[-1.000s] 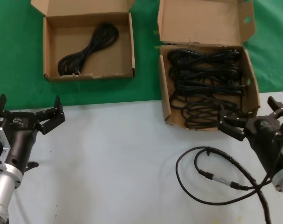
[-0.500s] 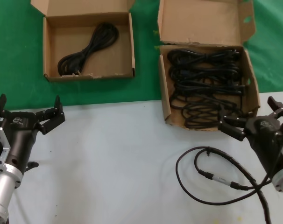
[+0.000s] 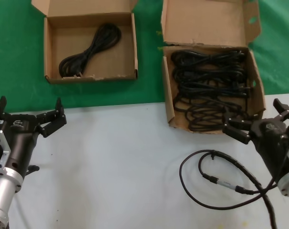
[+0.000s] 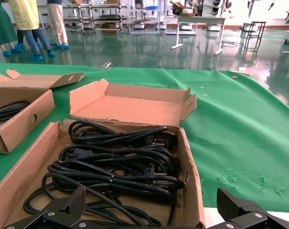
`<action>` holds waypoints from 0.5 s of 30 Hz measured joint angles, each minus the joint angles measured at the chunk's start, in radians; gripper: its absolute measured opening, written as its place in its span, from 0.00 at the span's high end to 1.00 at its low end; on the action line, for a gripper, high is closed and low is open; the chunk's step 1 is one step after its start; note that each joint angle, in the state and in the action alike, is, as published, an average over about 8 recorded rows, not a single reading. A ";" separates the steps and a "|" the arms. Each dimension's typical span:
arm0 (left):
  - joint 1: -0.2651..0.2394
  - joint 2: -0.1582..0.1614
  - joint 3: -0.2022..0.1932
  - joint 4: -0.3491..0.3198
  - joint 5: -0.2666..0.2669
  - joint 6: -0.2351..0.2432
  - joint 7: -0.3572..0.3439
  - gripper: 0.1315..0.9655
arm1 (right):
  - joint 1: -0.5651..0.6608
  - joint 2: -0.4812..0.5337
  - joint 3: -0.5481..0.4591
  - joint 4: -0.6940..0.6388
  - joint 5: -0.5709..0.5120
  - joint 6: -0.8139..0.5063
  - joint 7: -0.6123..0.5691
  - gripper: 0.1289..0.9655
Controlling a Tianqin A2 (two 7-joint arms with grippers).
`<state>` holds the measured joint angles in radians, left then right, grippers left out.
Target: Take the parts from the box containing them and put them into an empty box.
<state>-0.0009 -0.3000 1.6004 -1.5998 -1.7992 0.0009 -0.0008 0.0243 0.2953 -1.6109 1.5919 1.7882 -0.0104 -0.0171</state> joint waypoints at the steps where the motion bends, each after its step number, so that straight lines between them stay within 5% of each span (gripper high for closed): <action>1: 0.000 0.000 0.000 0.000 0.000 0.000 0.000 0.00 | 0.000 0.000 0.000 0.000 0.000 0.000 0.000 0.00; 15: 0.000 0.000 0.000 0.000 0.000 0.000 0.000 0.00 | 0.000 0.000 0.000 0.000 0.000 0.000 0.000 0.00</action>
<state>-0.0009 -0.3000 1.6004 -1.5998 -1.7992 0.0009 -0.0008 0.0243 0.2953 -1.6109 1.5919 1.7882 -0.0104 -0.0171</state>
